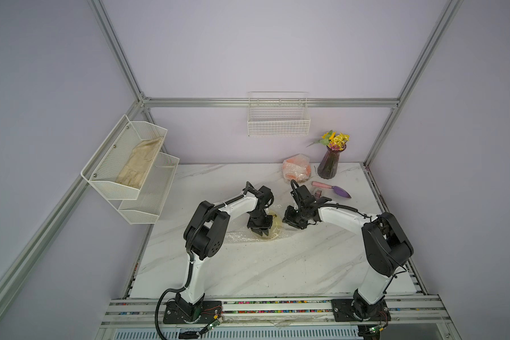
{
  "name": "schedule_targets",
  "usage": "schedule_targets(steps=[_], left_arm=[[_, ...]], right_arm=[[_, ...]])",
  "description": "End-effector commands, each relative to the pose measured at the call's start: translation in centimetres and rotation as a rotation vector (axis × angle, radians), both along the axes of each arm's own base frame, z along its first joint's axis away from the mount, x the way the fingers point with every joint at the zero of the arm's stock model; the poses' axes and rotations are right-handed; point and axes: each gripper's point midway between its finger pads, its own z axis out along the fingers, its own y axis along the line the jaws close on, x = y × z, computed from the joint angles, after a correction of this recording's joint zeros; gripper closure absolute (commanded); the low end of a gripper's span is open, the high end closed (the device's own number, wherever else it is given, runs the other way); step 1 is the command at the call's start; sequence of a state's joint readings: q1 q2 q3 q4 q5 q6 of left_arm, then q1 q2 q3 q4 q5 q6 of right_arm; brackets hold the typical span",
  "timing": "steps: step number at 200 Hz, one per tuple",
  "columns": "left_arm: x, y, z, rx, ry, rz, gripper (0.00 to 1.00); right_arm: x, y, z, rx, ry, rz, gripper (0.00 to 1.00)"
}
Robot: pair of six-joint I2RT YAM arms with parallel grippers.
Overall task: Wrap dinner plates in bubble wrap
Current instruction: Wrap the plate in the bubble wrap.
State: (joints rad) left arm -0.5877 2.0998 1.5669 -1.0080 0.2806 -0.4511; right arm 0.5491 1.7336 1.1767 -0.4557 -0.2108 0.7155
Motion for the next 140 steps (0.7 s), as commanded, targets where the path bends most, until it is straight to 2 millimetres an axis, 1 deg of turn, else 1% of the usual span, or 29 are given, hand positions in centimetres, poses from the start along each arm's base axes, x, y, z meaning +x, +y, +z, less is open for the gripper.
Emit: schedule_targets(steps=[1, 16, 22, 35, 39, 53, 59, 67, 81, 98, 119, 125, 132, 140], left_arm=[[-0.6, 1.8, -4.1, 0.093, 0.051, -0.011, 0.72], [-0.6, 1.7, -4.1, 0.089, 0.054, -0.010, 0.72], [-0.7, 1.8, -4.2, 0.090, 0.057, -0.011, 0.72], [-0.8, 1.8, -4.2, 0.087, 0.065, -0.008, 0.72], [-0.9, 1.8, -4.2, 0.086, 0.066, -0.008, 0.72], [-1.0, 1.7, -4.2, 0.081, 0.070, -0.008, 0.72], [-1.0, 1.7, -4.2, 0.080, 0.072, -0.007, 0.72], [-1.0, 1.8, -4.2, 0.081, 0.073, -0.008, 0.72], [-0.9, 1.8, -4.3, 0.082, 0.073, -0.006, 0.72], [-0.9, 1.6, -4.4, 0.077, 0.079, -0.003, 0.72], [-1.0, 1.6, -4.5, 0.078, 0.083, 0.000, 0.72], [-1.0, 1.6, -4.5, 0.074, 0.082, -0.001, 0.72], [-1.1, 1.6, -4.6, 0.070, 0.082, 0.001, 0.72], [-1.1, 1.7, -4.7, 0.070, 0.082, 0.005, 0.72]], right_arm=[[-1.6, -4.4, 2.0, -0.215, -0.033, 0.061, 0.55], [-3.2, -5.6, 2.8, -0.259, -0.019, 0.113, 0.49], [-3.9, -6.0, 3.1, -0.277, -0.018, 0.160, 0.48], [-5.4, -6.2, 3.9, -0.256, -0.005, 0.182, 0.43], [-5.8, -6.1, 4.2, -0.235, -0.007, 0.188, 0.41], [-7.5, -5.6, 4.8, -0.147, -0.005, 0.193, 0.24], [-8.1, -5.1, 4.9, -0.101, 0.000, 0.199, 0.19], [-9.0, -4.3, 4.7, -0.038, 0.014, 0.211, 0.17], [-9.9, -3.3, 3.2, 0.013, 0.039, 0.225, 0.17], [-8.9, -2.4, 2.5, 0.054, -0.008, 0.204, 0.17], [-7.1, -1.2, 0.2, 0.064, 0.001, 0.181, 0.17], [-6.6, -1.1, -0.7, 0.059, 0.009, 0.155, 0.18], [-5.9, -1.6, -1.7, 0.038, 0.011, 0.116, 0.18], [-4.7, -2.1, -2.2, 0.026, -0.003, 0.075, 0.18]])
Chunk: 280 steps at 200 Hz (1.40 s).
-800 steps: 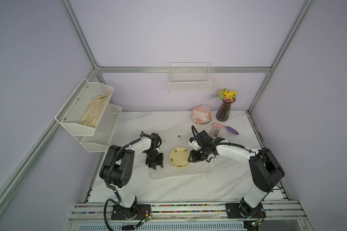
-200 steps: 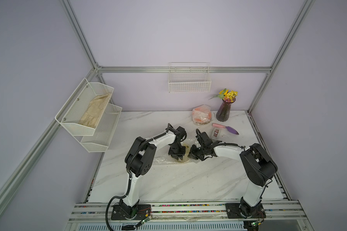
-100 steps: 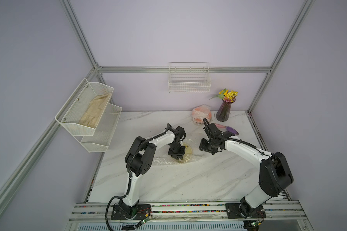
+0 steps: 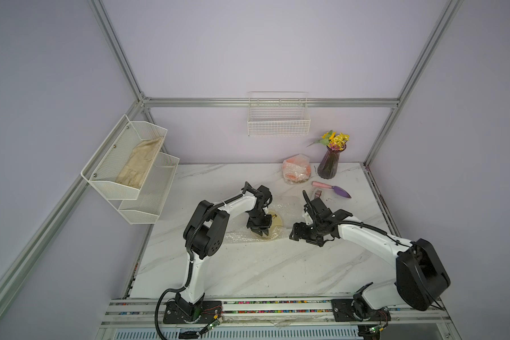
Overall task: Wrap dinner plates in bubble wrap
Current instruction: Wrap the plate in the bubble wrap.
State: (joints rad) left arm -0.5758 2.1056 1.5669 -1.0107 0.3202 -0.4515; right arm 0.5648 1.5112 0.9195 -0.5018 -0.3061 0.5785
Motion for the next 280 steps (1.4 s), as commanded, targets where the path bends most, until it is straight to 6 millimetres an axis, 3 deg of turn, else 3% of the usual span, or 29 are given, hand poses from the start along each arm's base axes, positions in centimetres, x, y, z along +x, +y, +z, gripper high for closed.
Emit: schedule_targets(steps=[1, 27, 68, 93, 102, 115, 141, 157, 171, 189, 210, 231, 248, 266, 280], left_arm=[[-1.0, 1.8, -4.7, 0.099, 0.055, -0.008, 0.72], [-1.3, 2.3, -5.2, 0.106, 0.069, -0.004, 0.72], [-1.3, 2.8, -5.1, 0.106, 0.069, 0.006, 0.72], [-1.3, 2.7, -5.0, 0.093, 0.070, 0.014, 0.72], [-1.2, 2.6, -5.0, 0.088, 0.070, 0.016, 0.72], [-1.1, 2.4, -5.0, 0.080, 0.069, 0.017, 0.72], [-1.2, 2.2, -5.1, 0.071, 0.072, 0.017, 0.72], [-1.1, 2.2, -5.0, 0.068, 0.071, 0.018, 0.72], [-1.1, 2.2, -5.0, 0.068, 0.070, 0.018, 0.72], [-1.2, 2.3, -4.9, 0.067, 0.072, 0.018, 0.72], [-1.2, 2.2, -5.0, 0.065, 0.075, 0.020, 0.72], [-1.3, 2.2, -5.1, 0.065, 0.080, 0.021, 0.72], [-1.3, 2.2, -5.1, 0.065, 0.079, 0.019, 0.72], [-1.2, 2.2, -5.0, 0.065, 0.076, 0.021, 0.73], [-1.1, 2.2, -5.0, 0.064, 0.074, 0.021, 0.73]], right_arm=[[3.4, 0.4, -1.3, 0.029, -0.061, -0.107, 0.19], [7.0, -1.7, -2.1, 0.036, -0.113, -0.236, 0.23], [8.8, -3.8, -2.9, 0.076, -0.106, -0.310, 0.42], [8.8, -3.1, -2.3, 0.127, -0.098, -0.297, 0.72], [9.0, -2.7, -1.6, 0.155, -0.108, -0.295, 0.87], [9.1, -2.1, -0.5, 0.197, -0.109, -0.295, 1.00], [7.4, -2.9, -0.3, 0.137, -0.060, -0.284, 1.00], [6.2, -5.4, -1.1, -0.001, -0.049, -0.309, 0.64], [5.3, -6.7, -1.6, -0.068, -0.026, -0.329, 0.50], [4.5, -5.9, -1.9, -0.021, 0.000, -0.301, 0.43], [4.6, -3.4, -2.4, 0.135, 0.031, -0.299, 0.40], [5.4, -2.9, -3.0, 0.156, 0.015, -0.295, 0.41], [5.8, -3.3, -3.4, 0.132, 0.004, -0.302, 0.48], [5.9, -3.1, -3.4, 0.141, 0.004, -0.311, 0.70], [6.5, -2.8, -2.3, 0.156, -0.022, -0.313, 0.89]])
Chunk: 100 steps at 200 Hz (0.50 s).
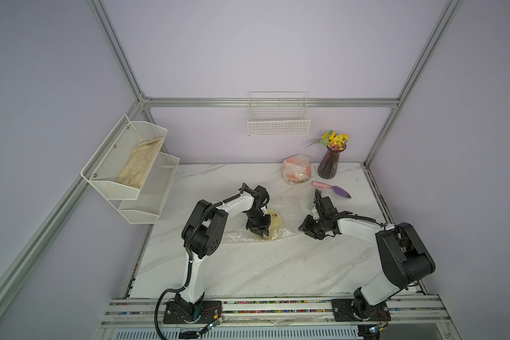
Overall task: Wrap dinner plates in bubble wrap
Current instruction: Wrap the plate in the bubble wrap.
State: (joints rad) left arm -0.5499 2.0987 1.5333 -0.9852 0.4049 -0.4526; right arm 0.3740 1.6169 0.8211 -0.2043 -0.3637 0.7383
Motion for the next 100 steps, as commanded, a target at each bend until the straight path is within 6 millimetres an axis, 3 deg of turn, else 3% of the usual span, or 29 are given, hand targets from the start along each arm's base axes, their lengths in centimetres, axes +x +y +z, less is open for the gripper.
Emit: schedule_targets(steps=[1, 11, 28, 55, 80, 100], left_arm=[[-0.7, 2.4, -5.0, 0.134, 0.028, -0.008, 0.73], [-0.7, 2.3, -4.9, 0.130, 0.027, -0.007, 0.73], [-0.5, 2.1, -4.8, 0.116, 0.021, -0.005, 0.77], [-0.3, 1.7, -4.9, 0.099, 0.023, -0.002, 0.82], [-0.2, 1.5, -4.8, 0.066, 0.032, 0.017, 0.83], [0.0, 1.3, -4.6, 0.028, 0.036, 0.045, 0.84]], right_arm=[[0.9, 0.6, 1.2, 0.025, -0.039, -0.012, 0.90], [1.3, 1.0, 2.4, 0.026, -0.066, -0.007, 1.00], [1.8, 2.3, 5.0, 0.038, -0.120, 0.015, 1.00], [1.9, 7.5, 7.8, 0.128, -0.157, 0.085, 1.00], [0.9, 12.8, 7.7, 0.216, -0.144, 0.147, 1.00], [-0.2, 16.1, 6.1, 0.263, -0.100, 0.182, 1.00]])
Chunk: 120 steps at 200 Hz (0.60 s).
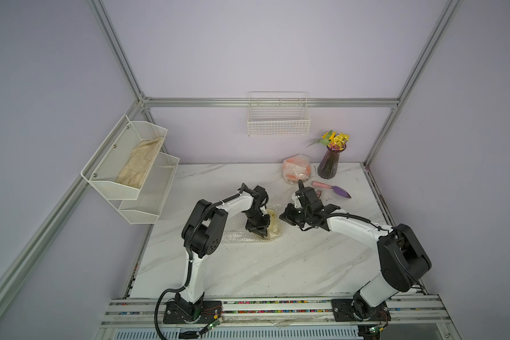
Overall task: Wrap dinner plates in bubble wrap
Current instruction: Wrap the plate in the bubble wrap.
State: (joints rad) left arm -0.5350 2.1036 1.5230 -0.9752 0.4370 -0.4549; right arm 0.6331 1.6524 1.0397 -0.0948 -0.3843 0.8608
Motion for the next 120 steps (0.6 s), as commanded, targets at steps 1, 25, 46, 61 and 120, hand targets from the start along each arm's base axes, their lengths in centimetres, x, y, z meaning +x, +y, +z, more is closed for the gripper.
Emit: schedule_targets(steps=[1, 25, 46, 61, 120], left_arm=[[0.0, 1.3, -4.4, 0.051, 0.015, 0.029, 0.84], [0.5, 1.4, -3.8, 0.011, 0.011, 0.072, 0.85], [1.1, 1.7, -3.2, -0.028, -0.001, 0.118, 0.87], [1.9, 1.7, -2.1, -0.070, -0.023, 0.160, 0.89], [5.5, 2.0, 5.9, -0.176, -0.173, 0.253, 0.89]], right_arm=[[-1.2, 3.5, -2.3, 0.059, 0.085, 0.020, 1.00], [-2.1, 5.4, -4.5, 0.076, 0.132, 0.037, 1.00], [-2.8, 5.9, -6.3, 0.075, 0.175, 0.039, 1.00], [-3.3, 5.6, -7.9, 0.058, 0.216, 0.036, 1.00], [-5.8, 3.4, -12.5, -0.084, 0.340, 0.056, 1.00]])
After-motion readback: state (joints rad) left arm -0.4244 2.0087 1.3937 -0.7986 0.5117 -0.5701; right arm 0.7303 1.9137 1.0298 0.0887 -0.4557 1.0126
